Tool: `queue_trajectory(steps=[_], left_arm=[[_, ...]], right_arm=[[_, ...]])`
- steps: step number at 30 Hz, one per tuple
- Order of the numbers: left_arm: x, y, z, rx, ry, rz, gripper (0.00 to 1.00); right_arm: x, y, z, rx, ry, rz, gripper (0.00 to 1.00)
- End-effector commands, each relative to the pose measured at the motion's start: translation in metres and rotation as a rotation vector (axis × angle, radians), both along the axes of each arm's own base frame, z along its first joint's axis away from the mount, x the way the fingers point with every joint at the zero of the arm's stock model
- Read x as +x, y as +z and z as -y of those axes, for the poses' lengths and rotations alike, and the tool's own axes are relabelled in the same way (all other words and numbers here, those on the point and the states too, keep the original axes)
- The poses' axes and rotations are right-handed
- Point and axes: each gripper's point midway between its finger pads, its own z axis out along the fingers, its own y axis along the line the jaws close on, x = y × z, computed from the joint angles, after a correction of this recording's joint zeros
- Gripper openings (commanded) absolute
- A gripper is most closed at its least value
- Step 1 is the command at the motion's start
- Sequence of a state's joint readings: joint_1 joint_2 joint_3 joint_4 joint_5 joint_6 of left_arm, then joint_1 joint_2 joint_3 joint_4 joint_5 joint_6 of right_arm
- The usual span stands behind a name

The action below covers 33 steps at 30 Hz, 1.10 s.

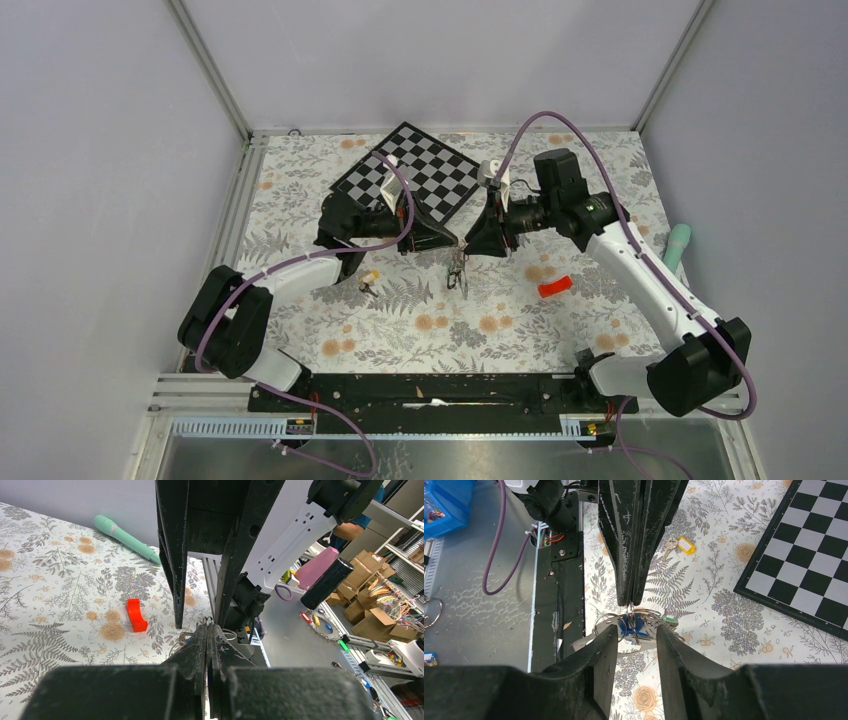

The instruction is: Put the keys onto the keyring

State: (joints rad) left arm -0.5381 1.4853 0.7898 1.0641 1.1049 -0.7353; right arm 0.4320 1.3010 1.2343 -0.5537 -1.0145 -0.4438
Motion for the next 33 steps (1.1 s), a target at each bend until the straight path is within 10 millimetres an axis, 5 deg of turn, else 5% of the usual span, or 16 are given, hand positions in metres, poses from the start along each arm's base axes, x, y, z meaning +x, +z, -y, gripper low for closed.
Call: queue_trajectory(steps=[1, 15, 21, 29, 33], left_arm=[[-0.001, 0.017, -0.001, -0.055, 0.019, 0.07, 0.0], [0.0, 0.013, 0.0, -0.042, 0.022, 0.068, 0.0], [0.001, 0.01, 0.0, -0.032, 0.027, 0.074, 0.0], [0.009, 0.006, -0.001, 0.004, 0.038, 0.126, 0.0], [0.021, -0.005, 0.002, 0.123, 0.022, 0.178, 0.22]], right_arm=[[0.0, 0.005, -0.007, 0.034, 0.03, 0.017, 0.4], [-0.002, 0.006, -0.014, 0.052, 0.06, -0.01, 0.2], [-0.006, 0.01, -0.015, 0.065, 0.072, -0.017, 0.0], [-0.002, 0.007, -0.003, -0.03, 0.021, 0.058, 0.0], [-0.002, -0.009, 0.002, -0.163, -0.005, 0.095, 0.0]])
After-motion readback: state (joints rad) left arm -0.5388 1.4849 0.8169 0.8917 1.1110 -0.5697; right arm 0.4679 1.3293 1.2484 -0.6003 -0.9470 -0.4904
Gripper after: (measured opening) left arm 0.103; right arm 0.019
